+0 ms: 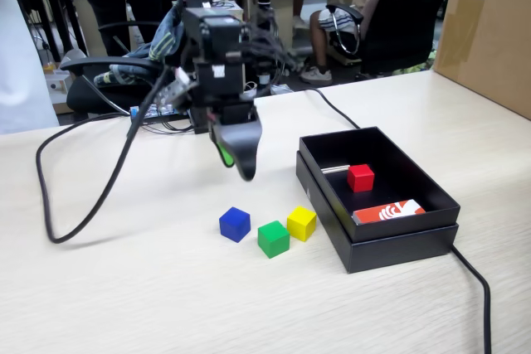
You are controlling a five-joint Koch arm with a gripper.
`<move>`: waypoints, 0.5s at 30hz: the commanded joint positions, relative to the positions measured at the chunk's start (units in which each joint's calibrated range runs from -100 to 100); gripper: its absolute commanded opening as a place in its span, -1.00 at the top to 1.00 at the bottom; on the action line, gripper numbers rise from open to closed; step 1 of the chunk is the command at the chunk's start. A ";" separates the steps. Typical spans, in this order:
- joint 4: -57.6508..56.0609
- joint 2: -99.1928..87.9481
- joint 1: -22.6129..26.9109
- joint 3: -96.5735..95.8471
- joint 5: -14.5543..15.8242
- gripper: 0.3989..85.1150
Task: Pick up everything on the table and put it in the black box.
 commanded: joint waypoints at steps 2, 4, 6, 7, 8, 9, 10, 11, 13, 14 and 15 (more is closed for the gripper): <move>0.94 5.35 -0.15 7.31 0.44 -0.14; 0.94 9.94 -0.15 9.76 0.93 -0.13; 0.94 13.61 -0.10 12.57 1.27 -0.12; 0.94 14.88 -0.15 13.39 1.47 -0.11; 0.94 16.02 -0.10 14.02 1.47 -0.11; 0.94 17.06 -0.15 14.65 1.51 -0.11; 0.94 18.43 -0.15 15.29 1.51 -0.11; 0.94 19.58 -0.20 15.83 1.61 -0.11; 0.94 21.76 -0.29 17.47 1.90 -0.01; 0.94 22.79 -0.34 18.19 2.39 0.11; 0.94 23.14 -0.34 18.28 2.59 0.21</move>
